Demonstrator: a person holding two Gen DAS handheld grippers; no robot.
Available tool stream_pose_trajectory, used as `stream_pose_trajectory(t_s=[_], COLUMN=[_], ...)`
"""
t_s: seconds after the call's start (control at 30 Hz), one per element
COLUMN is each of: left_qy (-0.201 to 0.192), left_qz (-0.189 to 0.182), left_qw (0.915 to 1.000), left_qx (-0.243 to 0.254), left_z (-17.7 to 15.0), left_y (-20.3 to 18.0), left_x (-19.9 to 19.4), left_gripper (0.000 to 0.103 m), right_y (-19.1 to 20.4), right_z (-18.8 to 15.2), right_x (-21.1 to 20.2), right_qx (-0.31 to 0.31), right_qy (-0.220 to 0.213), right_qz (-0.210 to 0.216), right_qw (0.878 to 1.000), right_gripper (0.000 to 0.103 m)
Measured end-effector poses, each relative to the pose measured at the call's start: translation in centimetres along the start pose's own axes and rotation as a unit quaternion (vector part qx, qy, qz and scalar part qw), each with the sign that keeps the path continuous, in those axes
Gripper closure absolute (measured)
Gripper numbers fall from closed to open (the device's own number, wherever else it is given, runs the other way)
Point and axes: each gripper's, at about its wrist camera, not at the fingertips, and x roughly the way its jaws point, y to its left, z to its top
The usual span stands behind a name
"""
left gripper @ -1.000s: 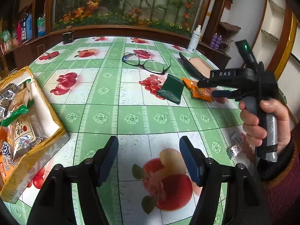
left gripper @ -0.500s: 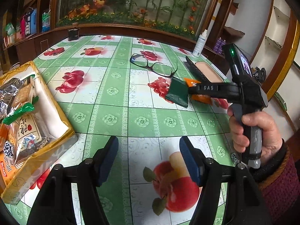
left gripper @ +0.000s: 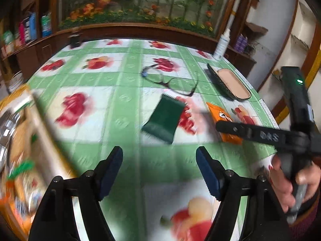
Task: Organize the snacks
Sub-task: 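Grasp the dark green pouch with the left tool while the right tool grasps the orange packet, then carry the green pouch and orange packet over the tray with both tools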
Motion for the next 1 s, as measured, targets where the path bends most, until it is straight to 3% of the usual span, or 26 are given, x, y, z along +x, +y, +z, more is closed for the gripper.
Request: stream_pose_trajectory(t_s=[0.1, 0.27, 0.37, 0.4, 0.47, 0.53, 0.83, 1.0], left_qy=[0.018, 0.046, 0.066, 0.058, 0.045, 0.041, 0.016, -0.007], left_qz=[0.023, 0.084, 0.073, 0.066, 0.068, 0.063, 0.067, 0.061], left_qw=[0.9989, 0.9927, 0.9935, 0.9948, 0.9955, 0.9962, 0.9976, 0.998], left_qx=[0.036, 0.073, 0.057, 0.051, 0.048, 0.042, 0.009, -0.017], left_z=[2.0, 3.7, 3.6, 3.5, 3.0, 2.3, -5.6, -6.8], left_y=[-1.6, -3.1, -2.6, -2.5, -2.4, -2.3, -1.1, 0.4], left_x=[2.7, 7.7, 9.4, 9.2, 8.6, 7.7, 1.0, -0.8], left_gripper=[0.021, 0.02, 0.026, 0.028, 0.053, 0.059, 0.06, 0.06], right_y=[-0.9, -1.8, -1.8, -1.7, -1.7, -1.6, 1.3, 4.1], right_z=[0.4, 0.9, 0.9, 0.9, 0.9, 0.8, -0.6, -2.2], right_x=[-1.1, -1.8, -2.0, -2.1, -2.2, -2.2, -0.7, 0.4], right_qx=[0.02, 0.046, 0.048, 0.048, 0.046, 0.045, 0.006, -0.038], right_qy=[-0.015, -0.021, -0.023, -0.023, -0.024, -0.024, -0.004, 0.009], right_qz=[-0.006, 0.004, 0.006, 0.007, 0.01, 0.011, 0.011, 0.01], right_qw=[1.0, 0.999, 0.999, 0.999, 0.999, 0.999, 1.0, 0.999], right_gripper=[0.05, 0.05, 0.05, 0.05, 0.05, 0.05, 0.05, 0.05])
